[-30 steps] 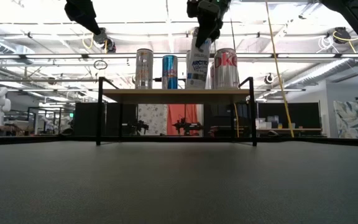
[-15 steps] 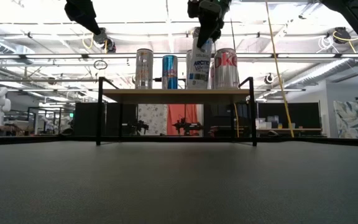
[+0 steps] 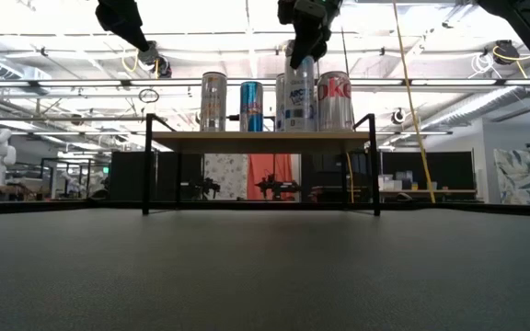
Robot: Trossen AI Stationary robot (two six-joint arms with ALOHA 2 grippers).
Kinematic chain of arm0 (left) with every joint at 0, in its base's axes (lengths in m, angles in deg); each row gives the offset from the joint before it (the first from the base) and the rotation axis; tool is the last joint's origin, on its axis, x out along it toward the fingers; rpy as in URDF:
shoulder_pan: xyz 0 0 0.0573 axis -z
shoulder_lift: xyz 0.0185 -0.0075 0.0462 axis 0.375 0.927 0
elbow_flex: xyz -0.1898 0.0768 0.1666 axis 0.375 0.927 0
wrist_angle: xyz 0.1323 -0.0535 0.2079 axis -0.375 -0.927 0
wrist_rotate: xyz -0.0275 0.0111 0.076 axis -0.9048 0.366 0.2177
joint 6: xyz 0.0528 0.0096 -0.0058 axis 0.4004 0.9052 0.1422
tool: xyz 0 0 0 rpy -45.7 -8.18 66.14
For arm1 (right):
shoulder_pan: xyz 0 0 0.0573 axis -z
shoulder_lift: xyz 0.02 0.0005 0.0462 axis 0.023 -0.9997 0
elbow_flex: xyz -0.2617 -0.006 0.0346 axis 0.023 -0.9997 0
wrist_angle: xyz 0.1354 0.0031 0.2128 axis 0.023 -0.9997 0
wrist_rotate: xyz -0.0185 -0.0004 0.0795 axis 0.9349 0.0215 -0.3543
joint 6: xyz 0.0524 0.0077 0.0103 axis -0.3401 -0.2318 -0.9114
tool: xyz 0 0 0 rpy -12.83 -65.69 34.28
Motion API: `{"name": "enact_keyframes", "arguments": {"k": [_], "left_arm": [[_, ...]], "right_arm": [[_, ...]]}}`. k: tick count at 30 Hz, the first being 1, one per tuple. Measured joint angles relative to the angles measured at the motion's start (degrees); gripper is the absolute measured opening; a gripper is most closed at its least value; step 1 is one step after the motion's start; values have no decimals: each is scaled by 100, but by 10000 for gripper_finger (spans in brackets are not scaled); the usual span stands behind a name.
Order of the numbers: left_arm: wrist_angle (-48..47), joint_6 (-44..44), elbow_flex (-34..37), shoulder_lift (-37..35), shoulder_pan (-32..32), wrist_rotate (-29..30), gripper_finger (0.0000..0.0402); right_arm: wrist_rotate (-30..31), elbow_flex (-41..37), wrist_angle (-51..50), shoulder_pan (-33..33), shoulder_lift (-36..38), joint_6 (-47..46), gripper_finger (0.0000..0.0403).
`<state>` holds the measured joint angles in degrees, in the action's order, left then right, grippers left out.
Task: Place canned beverage on shelf
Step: Put the right white and black soda can on the shelf
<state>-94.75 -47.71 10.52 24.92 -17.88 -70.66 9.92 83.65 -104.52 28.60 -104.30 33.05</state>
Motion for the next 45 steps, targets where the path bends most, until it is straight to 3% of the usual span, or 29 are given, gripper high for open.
{"name": "enact_keyframes", "arguments": {"k": [11,16,24,45], "left_arm": [[-1,0,2,0,1,0,316],[-2,0,2,0,2,0,316],[-2,0,2,0,1,0,316],[-20,0,2,0,2,0,316]], "right_arm": [[21,0,250,0,-2,59,295],[425,2,259,-2,-6,142,295],[468,2,390,-2,-4,260,295],[484,7,218,-39,907,-291,286]]}}
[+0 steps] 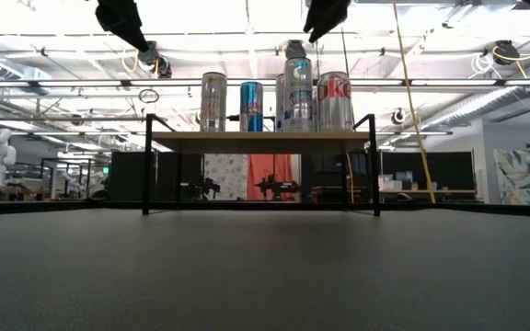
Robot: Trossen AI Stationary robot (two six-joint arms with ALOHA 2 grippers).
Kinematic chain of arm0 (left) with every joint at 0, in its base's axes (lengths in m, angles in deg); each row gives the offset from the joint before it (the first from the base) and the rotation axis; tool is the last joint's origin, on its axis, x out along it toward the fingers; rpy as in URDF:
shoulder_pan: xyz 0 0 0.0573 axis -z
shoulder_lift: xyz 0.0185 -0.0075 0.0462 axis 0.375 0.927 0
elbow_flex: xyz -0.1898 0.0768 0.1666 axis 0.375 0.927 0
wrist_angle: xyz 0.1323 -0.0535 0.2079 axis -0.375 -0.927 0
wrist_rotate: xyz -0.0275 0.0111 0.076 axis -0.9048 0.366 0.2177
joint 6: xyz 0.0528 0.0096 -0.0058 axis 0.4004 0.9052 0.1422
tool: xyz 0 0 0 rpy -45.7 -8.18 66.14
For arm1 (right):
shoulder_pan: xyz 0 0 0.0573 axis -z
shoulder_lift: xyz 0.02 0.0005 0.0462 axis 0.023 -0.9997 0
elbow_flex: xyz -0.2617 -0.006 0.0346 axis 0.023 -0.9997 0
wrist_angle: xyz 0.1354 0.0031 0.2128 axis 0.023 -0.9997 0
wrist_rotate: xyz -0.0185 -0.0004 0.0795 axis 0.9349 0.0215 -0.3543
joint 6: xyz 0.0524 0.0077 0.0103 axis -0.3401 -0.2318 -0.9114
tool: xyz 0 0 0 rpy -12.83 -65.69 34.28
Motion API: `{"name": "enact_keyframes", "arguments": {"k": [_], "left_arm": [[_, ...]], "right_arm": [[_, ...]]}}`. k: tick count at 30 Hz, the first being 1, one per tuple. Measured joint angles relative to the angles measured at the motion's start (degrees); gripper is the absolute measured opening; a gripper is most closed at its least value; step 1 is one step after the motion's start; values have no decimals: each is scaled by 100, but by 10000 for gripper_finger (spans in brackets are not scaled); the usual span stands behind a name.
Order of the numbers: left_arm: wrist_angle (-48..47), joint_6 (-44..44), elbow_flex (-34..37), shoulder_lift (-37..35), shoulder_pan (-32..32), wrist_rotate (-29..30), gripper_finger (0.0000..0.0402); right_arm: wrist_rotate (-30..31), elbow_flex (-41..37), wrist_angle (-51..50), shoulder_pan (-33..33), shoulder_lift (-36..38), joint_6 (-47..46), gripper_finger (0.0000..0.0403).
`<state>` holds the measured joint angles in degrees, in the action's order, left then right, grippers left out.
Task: Place canned beverage on shelf
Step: Put the right white and black soda can on the shelf
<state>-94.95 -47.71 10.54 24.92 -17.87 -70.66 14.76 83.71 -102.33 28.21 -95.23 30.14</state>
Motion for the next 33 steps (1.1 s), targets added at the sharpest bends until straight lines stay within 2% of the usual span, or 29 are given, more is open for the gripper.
{"name": "enact_keyframes", "arguments": {"k": [4,7,16,24,33], "left_arm": [[1,41,0,0,0,0,316],[1,42,0,0,0,0,316],[-2,33,0,0,0,0,316],[1,37,0,0,-2,0,316],[1,31,0,0,-1,0,316]], "right_arm": [[71,0,-249,8,-5,-195,256],[287,0,-339,9,-79,-317,220],[298,0,-544,17,-303,-593,101],[486,-2,-696,100,-310,-744,15],[427,-2,-720,157,-435,-874,2]]}}
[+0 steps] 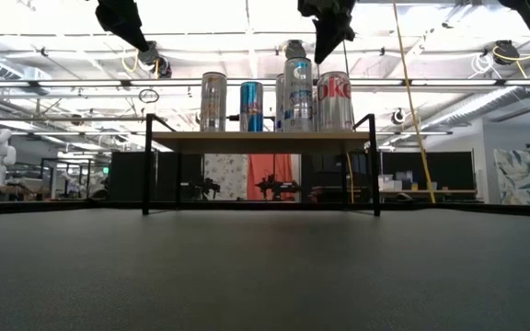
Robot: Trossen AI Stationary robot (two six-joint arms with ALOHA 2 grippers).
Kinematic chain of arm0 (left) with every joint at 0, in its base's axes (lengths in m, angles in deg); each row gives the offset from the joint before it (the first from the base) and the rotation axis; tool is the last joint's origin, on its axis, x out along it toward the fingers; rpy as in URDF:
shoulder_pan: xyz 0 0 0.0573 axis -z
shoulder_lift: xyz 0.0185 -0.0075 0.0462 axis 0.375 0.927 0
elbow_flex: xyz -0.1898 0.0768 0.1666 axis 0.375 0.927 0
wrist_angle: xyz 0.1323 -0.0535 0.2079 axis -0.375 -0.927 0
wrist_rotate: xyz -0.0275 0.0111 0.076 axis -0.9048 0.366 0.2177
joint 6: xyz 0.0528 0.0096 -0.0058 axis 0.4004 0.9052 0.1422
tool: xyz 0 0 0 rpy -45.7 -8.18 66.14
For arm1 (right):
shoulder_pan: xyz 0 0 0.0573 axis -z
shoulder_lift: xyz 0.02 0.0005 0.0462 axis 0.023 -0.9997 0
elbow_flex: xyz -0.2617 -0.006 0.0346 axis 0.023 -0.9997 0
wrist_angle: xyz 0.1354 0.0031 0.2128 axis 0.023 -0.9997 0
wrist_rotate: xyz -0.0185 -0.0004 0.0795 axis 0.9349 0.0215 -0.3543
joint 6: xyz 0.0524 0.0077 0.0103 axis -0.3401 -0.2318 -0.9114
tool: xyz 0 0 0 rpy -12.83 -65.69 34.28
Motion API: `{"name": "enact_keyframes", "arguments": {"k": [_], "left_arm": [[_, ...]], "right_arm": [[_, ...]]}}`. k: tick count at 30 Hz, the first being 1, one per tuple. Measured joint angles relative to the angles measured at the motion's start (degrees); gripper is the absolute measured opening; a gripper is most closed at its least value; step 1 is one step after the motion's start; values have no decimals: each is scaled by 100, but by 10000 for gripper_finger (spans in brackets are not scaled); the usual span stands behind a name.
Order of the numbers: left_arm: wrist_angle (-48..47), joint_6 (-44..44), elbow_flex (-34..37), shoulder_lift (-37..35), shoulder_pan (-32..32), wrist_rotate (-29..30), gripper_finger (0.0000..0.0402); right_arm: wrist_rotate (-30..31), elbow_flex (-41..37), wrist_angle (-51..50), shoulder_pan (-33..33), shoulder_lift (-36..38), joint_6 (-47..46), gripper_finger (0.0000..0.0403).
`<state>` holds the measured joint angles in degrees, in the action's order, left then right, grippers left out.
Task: Place canned beverage on shelf
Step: Put the right white and black soda can on the shelf, then adjust the white and black soda can on the shelf
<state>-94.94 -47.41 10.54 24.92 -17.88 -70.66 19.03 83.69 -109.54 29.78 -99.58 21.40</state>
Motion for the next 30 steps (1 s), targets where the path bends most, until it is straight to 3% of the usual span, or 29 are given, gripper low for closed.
{"name": "enact_keyframes", "arguments": {"k": [30], "left_arm": [[2,3,0,-1,0,0,316]], "right_arm": [[-30,0,131,20,-223,2,0]]}}
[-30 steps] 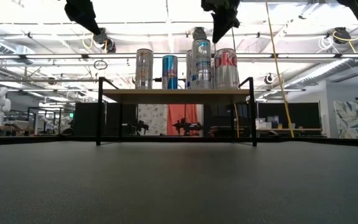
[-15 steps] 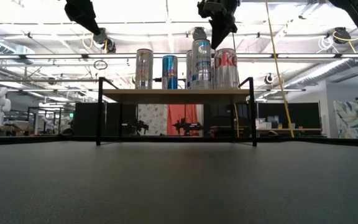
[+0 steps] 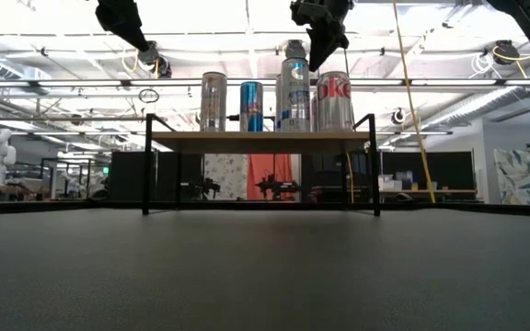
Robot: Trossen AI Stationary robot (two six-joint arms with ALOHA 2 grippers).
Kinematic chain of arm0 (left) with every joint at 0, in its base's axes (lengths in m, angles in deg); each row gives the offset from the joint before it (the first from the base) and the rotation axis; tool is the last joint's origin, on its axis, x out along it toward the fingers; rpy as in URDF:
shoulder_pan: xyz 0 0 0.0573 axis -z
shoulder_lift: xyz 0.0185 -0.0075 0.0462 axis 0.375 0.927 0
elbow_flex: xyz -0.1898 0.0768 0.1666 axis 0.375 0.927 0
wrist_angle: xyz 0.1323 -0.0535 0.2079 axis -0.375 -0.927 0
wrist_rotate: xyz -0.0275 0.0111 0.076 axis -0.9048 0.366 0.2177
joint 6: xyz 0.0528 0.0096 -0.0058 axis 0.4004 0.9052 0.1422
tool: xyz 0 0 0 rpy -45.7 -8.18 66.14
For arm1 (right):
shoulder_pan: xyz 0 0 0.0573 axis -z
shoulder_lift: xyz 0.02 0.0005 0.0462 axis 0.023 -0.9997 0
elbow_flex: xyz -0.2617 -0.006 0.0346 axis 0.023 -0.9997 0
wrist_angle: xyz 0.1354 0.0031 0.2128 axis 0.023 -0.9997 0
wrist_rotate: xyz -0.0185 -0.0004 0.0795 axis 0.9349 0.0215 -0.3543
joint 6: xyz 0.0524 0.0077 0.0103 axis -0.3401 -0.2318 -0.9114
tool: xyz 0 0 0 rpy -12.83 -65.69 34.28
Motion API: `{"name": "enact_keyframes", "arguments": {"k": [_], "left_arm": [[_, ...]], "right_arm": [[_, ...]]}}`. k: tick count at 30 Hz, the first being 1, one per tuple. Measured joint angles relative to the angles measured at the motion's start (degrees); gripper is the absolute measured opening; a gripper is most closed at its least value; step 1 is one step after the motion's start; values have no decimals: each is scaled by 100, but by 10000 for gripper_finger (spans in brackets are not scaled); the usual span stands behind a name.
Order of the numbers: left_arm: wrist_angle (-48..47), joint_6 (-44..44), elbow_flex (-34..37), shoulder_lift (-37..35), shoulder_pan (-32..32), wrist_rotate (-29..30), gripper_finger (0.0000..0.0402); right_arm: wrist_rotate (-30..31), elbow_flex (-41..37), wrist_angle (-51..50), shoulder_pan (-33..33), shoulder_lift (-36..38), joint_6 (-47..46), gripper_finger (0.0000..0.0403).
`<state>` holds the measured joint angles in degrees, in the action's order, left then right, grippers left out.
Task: Place canned beverage on shelf
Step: Adjust the white and black soda can on the shelf
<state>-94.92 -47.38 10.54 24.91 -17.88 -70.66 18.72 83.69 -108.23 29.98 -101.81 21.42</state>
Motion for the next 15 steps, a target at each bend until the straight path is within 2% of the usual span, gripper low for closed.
{"name": "enact_keyframes", "arguments": {"k": [4,8,15], "left_arm": [[2,1,0,0,0,0,316],[2,4,0,0,1,0,316],[2,1,0,0,-1,0,316]], "right_arm": [[-14,0,20,0,0,0,0],[-303,0,43,4,0,1,0],[-303,0,98,4,0,0,0]]}}
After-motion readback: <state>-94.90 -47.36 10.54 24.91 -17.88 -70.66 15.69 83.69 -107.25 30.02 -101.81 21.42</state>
